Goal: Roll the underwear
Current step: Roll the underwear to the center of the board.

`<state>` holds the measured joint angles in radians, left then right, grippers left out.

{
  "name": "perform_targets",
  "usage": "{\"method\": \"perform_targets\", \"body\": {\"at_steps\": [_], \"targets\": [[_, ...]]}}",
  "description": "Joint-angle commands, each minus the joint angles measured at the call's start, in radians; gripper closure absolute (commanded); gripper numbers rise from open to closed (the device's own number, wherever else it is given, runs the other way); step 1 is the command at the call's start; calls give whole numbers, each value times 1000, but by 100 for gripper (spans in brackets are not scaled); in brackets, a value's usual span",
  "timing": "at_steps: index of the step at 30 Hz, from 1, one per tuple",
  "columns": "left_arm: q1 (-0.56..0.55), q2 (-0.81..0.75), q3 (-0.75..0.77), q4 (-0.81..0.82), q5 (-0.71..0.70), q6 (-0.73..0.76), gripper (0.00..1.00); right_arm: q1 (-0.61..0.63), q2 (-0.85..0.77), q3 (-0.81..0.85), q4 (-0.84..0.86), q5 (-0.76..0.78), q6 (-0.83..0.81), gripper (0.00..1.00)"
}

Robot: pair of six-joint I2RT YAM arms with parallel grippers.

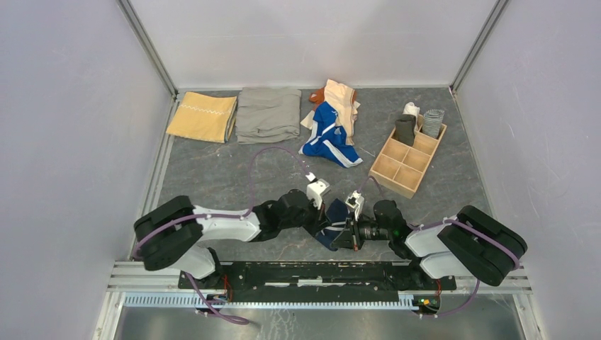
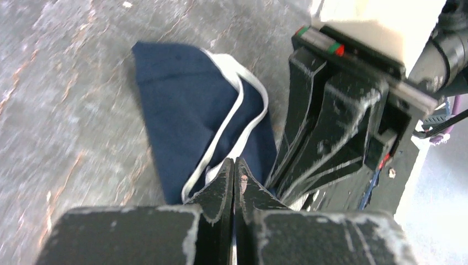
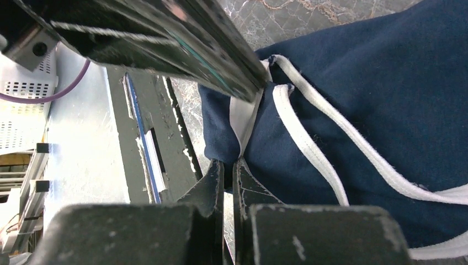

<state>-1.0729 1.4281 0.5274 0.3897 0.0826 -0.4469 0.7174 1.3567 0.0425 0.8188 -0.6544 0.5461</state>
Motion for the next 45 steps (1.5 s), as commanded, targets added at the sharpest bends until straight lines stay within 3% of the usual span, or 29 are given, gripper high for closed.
{"method": "perform_targets", "body": {"at_steps": [1,9,19,33,45], "targets": [[7,115,101,65,90,83,98,-11,13,-36,-24,8,-12,100],[12,240,116,75,151,90,98,-34,8,-38,-51,1,-16,100],[24,203,-2,112,51,33,98,-55,50,-14,-102,-41,38,100],[27,160,-31,90,2,28,98,-88,93,40,-254,-32,30,100],[26,-140,-14,-31,-74,43,98,-117,193,93,-322,-78,17,100]]}}
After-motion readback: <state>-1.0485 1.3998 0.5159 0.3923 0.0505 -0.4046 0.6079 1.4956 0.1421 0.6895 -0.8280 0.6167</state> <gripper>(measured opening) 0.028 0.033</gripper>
